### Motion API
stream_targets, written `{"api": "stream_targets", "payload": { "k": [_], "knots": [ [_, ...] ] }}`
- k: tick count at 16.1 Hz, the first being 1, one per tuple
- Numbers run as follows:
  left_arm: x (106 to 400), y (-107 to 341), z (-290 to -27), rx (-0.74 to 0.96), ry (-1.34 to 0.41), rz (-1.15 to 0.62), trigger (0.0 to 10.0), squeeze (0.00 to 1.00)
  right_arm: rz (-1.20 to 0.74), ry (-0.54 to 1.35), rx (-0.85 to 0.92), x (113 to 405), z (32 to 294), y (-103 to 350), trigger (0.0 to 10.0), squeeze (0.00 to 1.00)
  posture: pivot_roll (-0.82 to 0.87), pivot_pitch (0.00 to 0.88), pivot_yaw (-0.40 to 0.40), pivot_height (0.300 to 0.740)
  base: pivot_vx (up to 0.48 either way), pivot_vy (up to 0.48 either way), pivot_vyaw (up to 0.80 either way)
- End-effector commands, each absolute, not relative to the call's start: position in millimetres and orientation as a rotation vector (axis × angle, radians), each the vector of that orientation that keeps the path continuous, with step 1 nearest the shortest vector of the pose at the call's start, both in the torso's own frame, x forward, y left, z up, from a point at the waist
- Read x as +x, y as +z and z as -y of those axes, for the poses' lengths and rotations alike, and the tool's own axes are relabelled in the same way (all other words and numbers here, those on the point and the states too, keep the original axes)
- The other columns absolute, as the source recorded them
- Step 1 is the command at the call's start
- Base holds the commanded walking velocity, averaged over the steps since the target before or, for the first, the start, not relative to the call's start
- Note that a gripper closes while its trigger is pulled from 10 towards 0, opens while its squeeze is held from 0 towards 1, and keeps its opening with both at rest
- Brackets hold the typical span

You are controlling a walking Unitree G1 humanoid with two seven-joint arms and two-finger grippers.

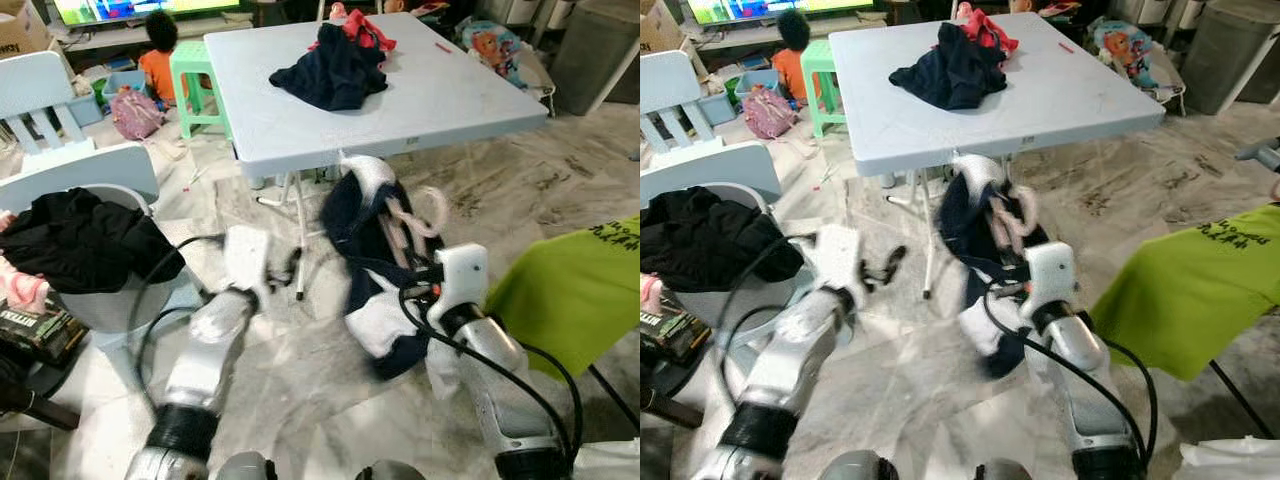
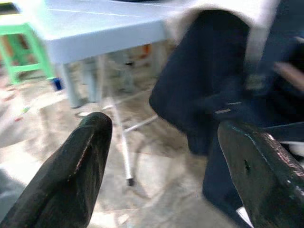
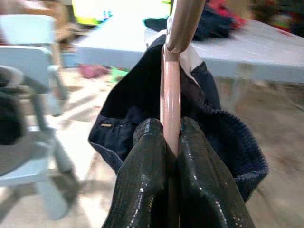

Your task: Hang hanger

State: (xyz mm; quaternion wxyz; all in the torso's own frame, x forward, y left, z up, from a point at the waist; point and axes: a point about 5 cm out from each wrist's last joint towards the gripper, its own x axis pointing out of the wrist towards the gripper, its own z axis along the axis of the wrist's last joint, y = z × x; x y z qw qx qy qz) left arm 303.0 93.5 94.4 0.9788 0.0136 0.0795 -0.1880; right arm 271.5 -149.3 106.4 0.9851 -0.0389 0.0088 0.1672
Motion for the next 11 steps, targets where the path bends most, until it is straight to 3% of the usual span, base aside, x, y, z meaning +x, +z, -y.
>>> {"api": "stream_targets", "payload": {
  "k": [1, 4, 6, 11],
  "knots": [
    [306.1, 95.4, -87.5, 0.042, -0.418, -0.154, 10.0, 0.00, 0.076, 0.402, -0.076, 276.4, 139.0, 130.6, 10.0, 0.00, -0.03, 0.029, 0.002, 0.740, 0.000, 0.000, 0.00],
    [317.0, 104.8, -63.3, 0.058, -0.509, -0.114, 10.0, 0.00, 0.145, 0.465, -0.166, 274.7, 128.0, 144.0, 10.0, 0.00, -0.04, 0.028, 0.009, 0.740, 0.000, 0.000, 0.00],
    [321.2, 110.2, -52.9, 0.085, -0.540, -0.081, 10.0, 0.00, 0.145, 0.529, -0.090, 271.1, 127.5, 148.3, 10.0, 0.00, -0.04, 0.026, 0.012, 0.740, 0.000, 0.000, 0.00],
    [332.1, 111.7, -54.5, 0.113, -0.527, -0.064, 10.0, 0.00, 0.150, 0.687, -0.054, 254.7, 128.3, 160.9, 10.0, 0.00, -0.06, 0.027, 0.024, 0.740, 0.000, 0.000, 0.00]
  ]
}}
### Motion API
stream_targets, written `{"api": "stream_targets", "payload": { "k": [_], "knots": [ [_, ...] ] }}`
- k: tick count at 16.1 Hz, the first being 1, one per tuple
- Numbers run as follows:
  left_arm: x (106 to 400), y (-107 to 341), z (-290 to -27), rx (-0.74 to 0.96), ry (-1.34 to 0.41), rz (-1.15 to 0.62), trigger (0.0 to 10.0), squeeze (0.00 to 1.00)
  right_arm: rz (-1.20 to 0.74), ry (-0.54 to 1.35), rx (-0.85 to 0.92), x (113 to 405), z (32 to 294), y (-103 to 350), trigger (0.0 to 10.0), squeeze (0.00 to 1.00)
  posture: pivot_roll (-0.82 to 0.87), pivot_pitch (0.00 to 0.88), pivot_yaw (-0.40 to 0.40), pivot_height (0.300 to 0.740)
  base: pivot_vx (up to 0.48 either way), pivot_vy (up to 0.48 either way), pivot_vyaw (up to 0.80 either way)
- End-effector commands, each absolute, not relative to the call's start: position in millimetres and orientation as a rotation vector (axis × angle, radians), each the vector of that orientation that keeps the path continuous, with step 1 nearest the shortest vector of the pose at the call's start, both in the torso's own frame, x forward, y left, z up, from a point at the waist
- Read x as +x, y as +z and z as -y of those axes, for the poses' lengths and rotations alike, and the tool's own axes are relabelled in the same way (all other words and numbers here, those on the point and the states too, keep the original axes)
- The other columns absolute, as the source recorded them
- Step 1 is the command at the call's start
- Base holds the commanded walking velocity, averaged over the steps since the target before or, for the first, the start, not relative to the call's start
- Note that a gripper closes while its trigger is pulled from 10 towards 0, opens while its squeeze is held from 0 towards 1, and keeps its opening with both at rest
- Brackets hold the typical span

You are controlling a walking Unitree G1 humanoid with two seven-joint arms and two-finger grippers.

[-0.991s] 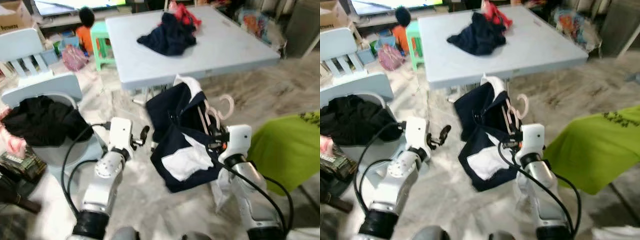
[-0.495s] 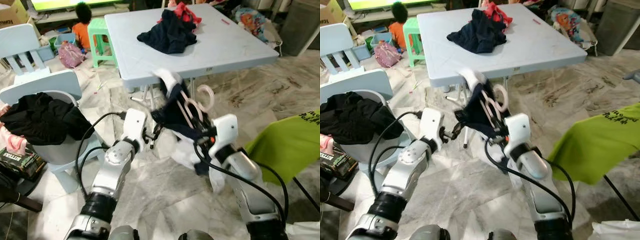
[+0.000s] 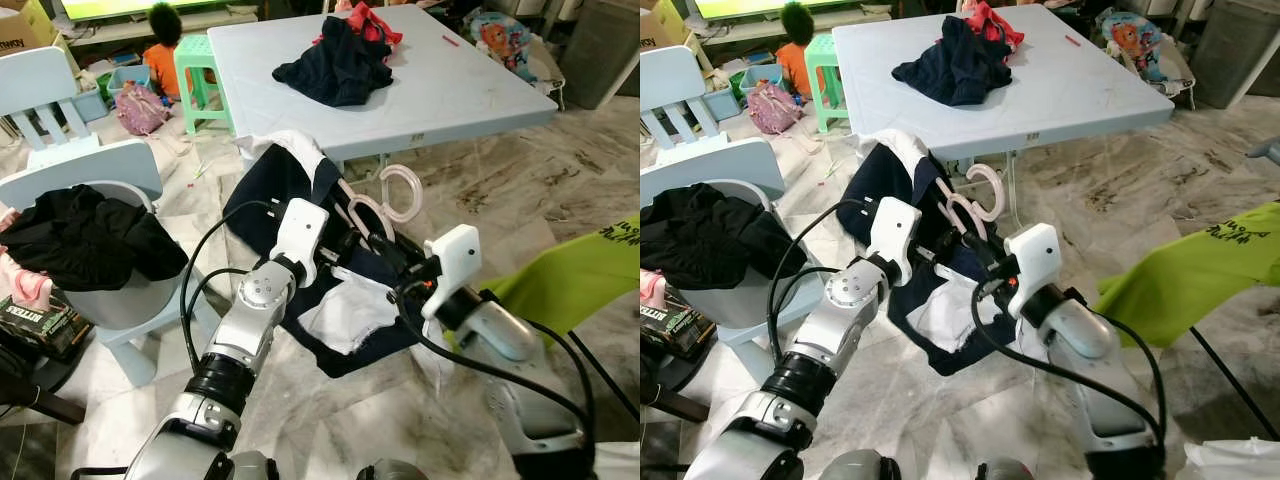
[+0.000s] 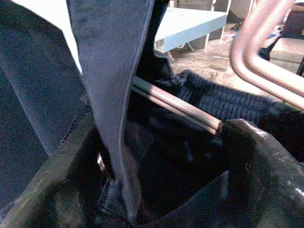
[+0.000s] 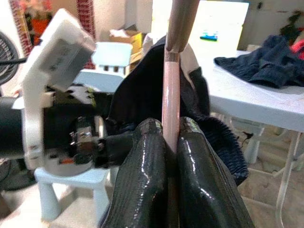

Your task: Hang hanger

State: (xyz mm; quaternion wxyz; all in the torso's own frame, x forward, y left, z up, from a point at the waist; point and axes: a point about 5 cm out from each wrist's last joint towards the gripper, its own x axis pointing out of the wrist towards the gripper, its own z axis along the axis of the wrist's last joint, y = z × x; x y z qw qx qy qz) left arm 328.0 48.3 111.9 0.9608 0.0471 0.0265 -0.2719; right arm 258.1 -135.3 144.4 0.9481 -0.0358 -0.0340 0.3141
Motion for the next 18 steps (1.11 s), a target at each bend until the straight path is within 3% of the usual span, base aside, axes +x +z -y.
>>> {"api": "stream_targets", "payload": {
  "k": [1, 8, 13, 18],
  "knots": [
    [334.6, 111.5, -57.2, 0.125, -0.516, -0.062, 10.0, 0.00, 0.139, 0.717, -0.076, 250.9, 128.8, 160.1, 10.0, 0.00, -0.06, 0.027, 0.026, 0.740, 0.000, 0.000, 0.00],
    [352.3, 115.0, -92.1, 0.187, -0.395, -0.042, 10.0, 0.00, 0.056, 0.764, -0.157, 243.5, 154.8, 154.4, 10.0, 0.00, -0.05, 0.022, 0.031, 0.740, 0.000, 0.000, 0.00],
    [366.2, 125.4, -125.6, 0.232, -0.287, -0.018, 10.0, 0.00, -0.030, 0.809, -0.339, 242.0, 183.5, 146.6, 10.0, 0.00, -0.05, 0.025, 0.029, 0.740, 0.000, 0.000, 0.00],
    [370.3, 129.0, -141.1, 0.238, -0.232, -0.015, 10.0, 0.00, -0.114, 0.828, -0.489, 234.8, 210.8, 136.2, 10.0, 0.00, -0.05, 0.025, 0.029, 0.740, 0.000, 0.000, 0.00]
  ]
}}
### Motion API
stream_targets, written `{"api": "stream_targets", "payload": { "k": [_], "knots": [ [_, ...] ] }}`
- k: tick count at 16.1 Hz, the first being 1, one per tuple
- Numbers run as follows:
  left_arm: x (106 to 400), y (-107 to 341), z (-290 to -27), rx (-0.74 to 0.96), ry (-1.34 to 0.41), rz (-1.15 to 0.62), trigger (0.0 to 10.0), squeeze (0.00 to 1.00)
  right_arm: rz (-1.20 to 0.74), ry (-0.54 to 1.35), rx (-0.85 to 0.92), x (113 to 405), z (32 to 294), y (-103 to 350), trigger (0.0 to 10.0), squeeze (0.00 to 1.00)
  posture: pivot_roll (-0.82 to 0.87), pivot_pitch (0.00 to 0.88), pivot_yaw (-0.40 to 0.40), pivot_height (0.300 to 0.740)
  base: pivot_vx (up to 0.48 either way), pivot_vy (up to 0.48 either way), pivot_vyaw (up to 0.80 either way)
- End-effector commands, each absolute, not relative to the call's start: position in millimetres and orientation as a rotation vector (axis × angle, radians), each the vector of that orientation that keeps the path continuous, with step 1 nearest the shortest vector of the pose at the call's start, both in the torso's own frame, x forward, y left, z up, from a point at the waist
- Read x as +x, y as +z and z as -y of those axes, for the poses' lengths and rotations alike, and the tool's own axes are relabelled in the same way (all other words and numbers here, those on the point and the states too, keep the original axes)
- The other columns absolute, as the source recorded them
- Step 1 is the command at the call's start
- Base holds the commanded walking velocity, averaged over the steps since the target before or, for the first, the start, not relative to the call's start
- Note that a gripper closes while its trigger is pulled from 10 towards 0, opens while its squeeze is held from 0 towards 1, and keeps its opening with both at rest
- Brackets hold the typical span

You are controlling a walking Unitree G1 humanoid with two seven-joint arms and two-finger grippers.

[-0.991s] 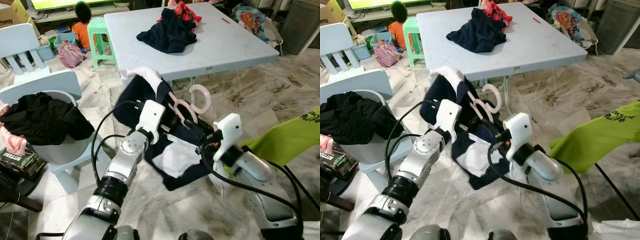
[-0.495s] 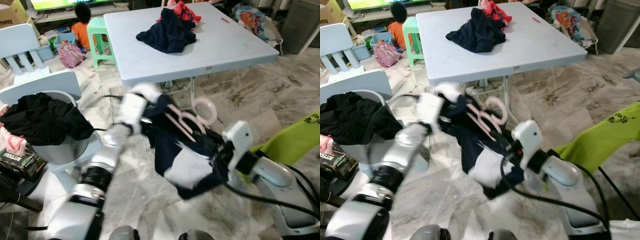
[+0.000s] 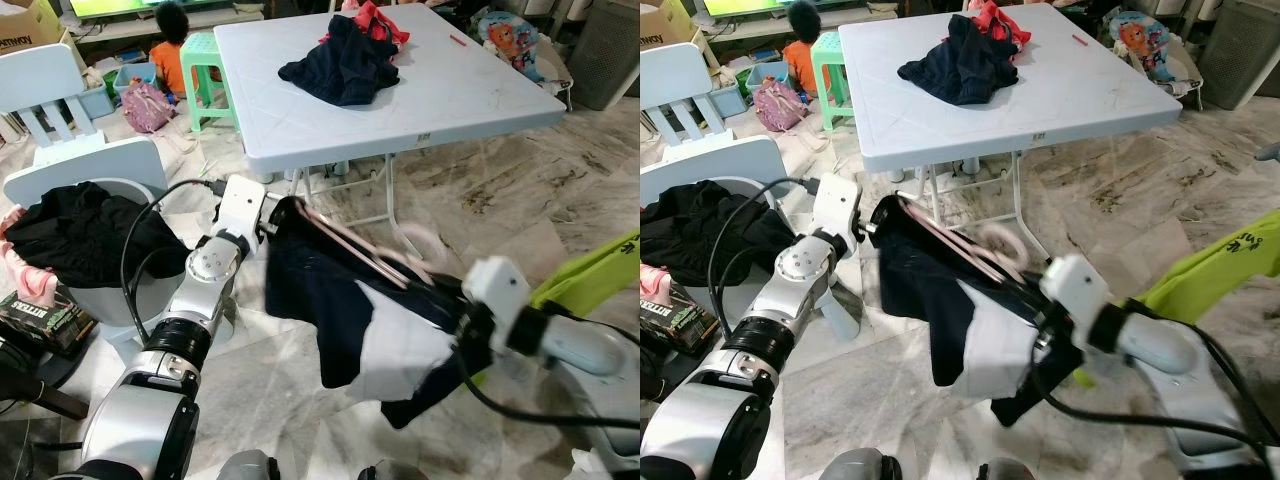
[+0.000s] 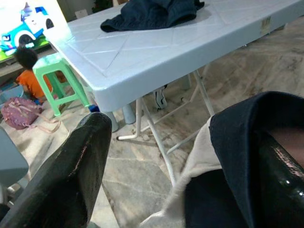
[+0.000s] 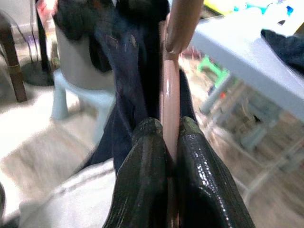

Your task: Hang hanger

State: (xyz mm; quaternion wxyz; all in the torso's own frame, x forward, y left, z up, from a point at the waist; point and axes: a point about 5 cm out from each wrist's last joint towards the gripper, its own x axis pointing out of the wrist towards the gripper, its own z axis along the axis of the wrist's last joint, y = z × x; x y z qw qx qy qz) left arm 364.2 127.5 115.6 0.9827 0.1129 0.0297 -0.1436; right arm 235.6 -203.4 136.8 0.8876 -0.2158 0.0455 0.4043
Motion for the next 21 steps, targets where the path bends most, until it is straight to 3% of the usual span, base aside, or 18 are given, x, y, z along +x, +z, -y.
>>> {"api": "stream_targets", "payload": {
  "k": [1, 13, 14, 15, 21],
  "knots": [
    [369.9, 128.0, -141.7, 0.237, -0.225, -0.017, 10.0, 0.00, -0.114, 0.813, -0.447, 235.3, 214.0, 137.3, 10.0, 0.00, -0.06, 0.024, 0.027, 0.740, 0.000, 0.000, 0.00],
    [370.0, 129.7, -141.5, 0.200, -0.216, 0.022, 10.0, 0.00, -0.051, 0.735, -0.400, 246.6, 226.3, 147.1, 10.0, 0.00, -0.06, 0.023, 0.024, 0.740, 0.000, 0.000, 0.00],
    [368.2, 133.3, -140.2, 0.169, -0.238, 0.065, 3.9, 0.00, -0.054, 0.736, -0.416, 246.3, 227.2, 144.9, 10.0, 0.00, -0.06, 0.024, 0.022, 0.740, 0.000, 0.000, 0.00],
    [367.9, 132.5, -139.5, 0.146, -0.251, 0.058, 0.0, 0.00, -0.053, 0.738, -0.415, 246.3, 226.9, 144.4, 10.0, 0.00, -0.06, 0.024, 0.022, 0.740, 0.000, 0.000, 0.00],
    [368.7, 133.8, -142.3, 0.161, -0.232, 0.072, 0.0, 0.00, -0.051, 0.739, -0.423, 246.9, 225.5, 143.2, 10.0, 0.00, -0.06, 0.025, 0.022, 0.740, 0.000, 0.000, 0.00]
  ]
}}
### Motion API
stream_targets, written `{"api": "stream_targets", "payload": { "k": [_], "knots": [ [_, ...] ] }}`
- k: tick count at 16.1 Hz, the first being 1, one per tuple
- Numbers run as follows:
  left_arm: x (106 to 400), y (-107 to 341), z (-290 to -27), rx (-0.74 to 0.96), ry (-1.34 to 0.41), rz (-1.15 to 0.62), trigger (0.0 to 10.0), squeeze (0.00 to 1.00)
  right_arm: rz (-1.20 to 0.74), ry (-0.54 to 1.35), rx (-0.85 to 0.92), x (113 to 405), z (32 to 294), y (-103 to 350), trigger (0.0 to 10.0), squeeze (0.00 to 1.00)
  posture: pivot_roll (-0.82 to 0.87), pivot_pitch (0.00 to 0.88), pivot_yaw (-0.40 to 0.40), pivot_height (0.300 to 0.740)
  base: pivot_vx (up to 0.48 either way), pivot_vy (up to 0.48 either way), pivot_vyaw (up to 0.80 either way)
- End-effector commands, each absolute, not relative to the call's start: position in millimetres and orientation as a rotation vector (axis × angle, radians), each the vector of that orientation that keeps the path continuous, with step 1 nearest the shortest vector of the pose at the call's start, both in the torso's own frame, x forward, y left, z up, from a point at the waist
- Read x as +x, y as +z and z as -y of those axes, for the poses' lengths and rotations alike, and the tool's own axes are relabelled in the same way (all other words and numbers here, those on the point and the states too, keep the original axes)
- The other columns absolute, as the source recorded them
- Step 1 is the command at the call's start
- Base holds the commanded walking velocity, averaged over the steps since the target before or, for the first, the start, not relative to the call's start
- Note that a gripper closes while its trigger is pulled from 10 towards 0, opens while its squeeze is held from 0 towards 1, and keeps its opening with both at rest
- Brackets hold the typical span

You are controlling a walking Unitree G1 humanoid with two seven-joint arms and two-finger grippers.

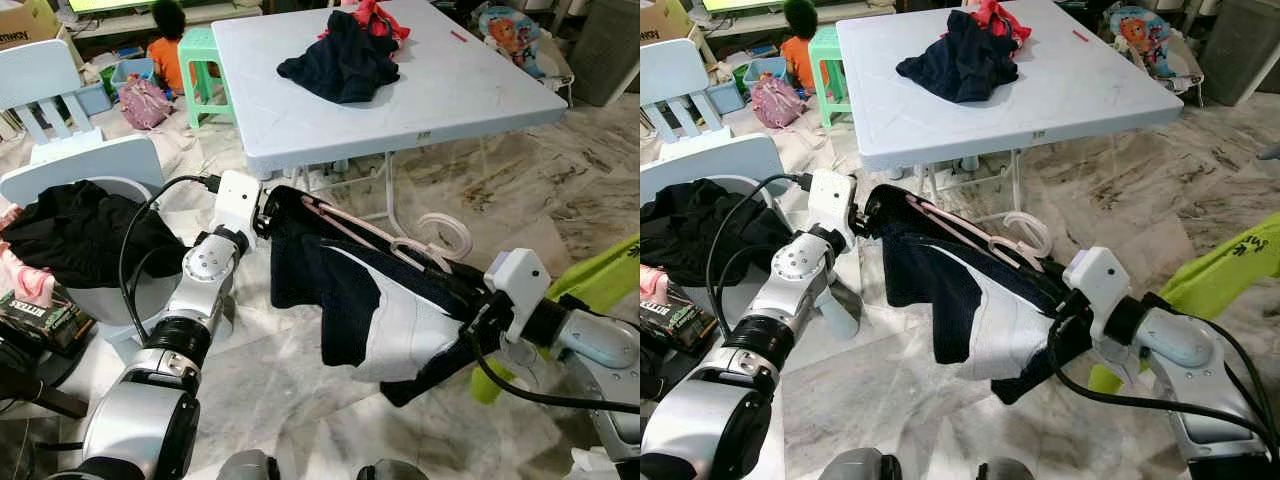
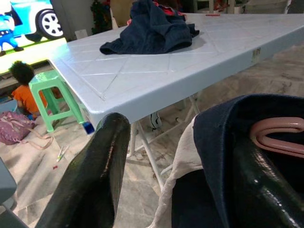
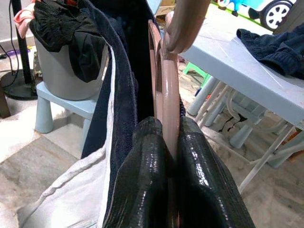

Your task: Hang hanger

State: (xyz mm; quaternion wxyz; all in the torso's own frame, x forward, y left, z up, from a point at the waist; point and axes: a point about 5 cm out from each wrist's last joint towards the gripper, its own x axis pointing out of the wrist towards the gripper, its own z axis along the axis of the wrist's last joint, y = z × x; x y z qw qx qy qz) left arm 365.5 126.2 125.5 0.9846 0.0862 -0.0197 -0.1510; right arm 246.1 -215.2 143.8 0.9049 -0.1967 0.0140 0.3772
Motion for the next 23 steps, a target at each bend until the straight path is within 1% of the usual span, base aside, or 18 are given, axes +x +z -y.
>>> {"api": "stream_targets", "payload": {
  "k": [1, 8, 23],
  "knots": [
    [368.8, 134.1, -142.7, 0.160, -0.229, 0.073, 0.0, 0.00, -0.051, 0.739, -0.425, 246.9, 225.6, 143.2, 10.0, 0.00, -0.06, 0.025, 0.022, 0.740, 0.000, 0.000, 0.00],
    [370.1, 136.2, -147.2, 0.160, -0.193, 0.082, 0.0, 0.00, -0.052, 0.735, -0.430, 248.3, 227.4, 142.2, 10.0, 0.00, -0.06, 0.023, 0.021, 0.740, 0.000, 0.000, 0.00],
    [369.0, 136.7, -147.2, 0.150, -0.199, 0.094, 0.0, 0.00, -0.034, 0.718, -0.428, 252.5, 225.4, 140.4, 10.0, 0.00, -0.05, 0.023, 0.017, 0.740, 0.000, 0.000, 0.00]
  ]
}}
